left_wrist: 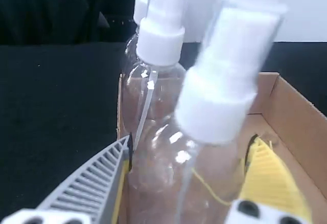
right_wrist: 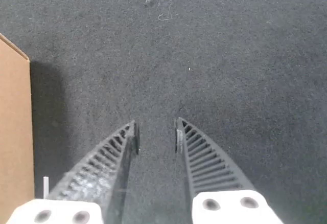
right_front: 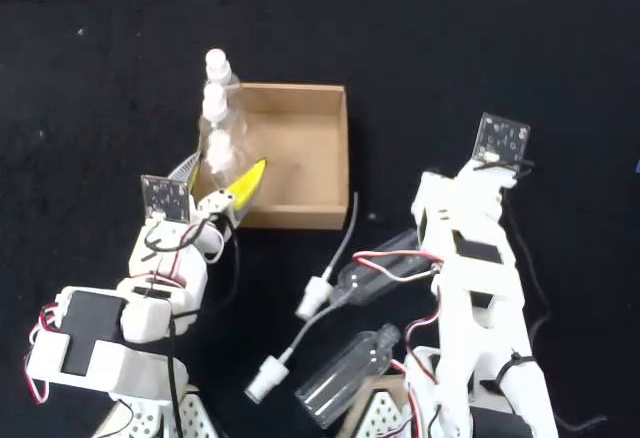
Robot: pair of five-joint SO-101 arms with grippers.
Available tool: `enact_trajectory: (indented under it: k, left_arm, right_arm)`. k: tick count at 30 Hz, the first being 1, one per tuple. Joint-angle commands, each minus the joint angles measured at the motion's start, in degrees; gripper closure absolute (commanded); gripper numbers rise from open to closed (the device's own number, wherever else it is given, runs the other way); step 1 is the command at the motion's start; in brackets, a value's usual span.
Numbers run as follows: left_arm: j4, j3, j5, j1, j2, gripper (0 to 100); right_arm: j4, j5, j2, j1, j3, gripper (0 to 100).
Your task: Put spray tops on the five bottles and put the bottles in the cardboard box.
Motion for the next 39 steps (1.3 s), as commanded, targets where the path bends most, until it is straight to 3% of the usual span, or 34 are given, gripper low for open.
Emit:
enact_trajectory:
  k: [1, 14, 20, 26, 33, 39]
  left_arm:
    - [0.18, -2.51, 0.09, -1.01, -0.53, 67]
    - [-3.43, -1.80, 0.00, -1.01, -0.62, 67]
    - [-3.87, -0.48, -3.25, -1.01, -0.97, 67]
    - [-2.99, 3.91, -3.43, -0.48, -12.04, 67]
    - [20.22, 6.73, -2.99, -1.63, -32.44, 67]
    - [44.92, 6.20, -2.99, -0.84, -51.16, 67]
  right_arm:
    - [-1.49, 0.18, -1.89, -0.35, -0.40, 90.0]
    - [-1.49, 0.18, -1.89, -0.35, -0.48, 90.0]
    - [-1.49, 0.18, -1.89, -0.44, -0.48, 90.0]
    - [-1.49, 0.18, -1.89, -0.35, -0.48, 90.0]
    - [-1.49, 0.18, -1.89, -0.35, -0.57, 90.0]
    - [-1.49, 0.18, -1.89, -0.35, -0.57, 90.0]
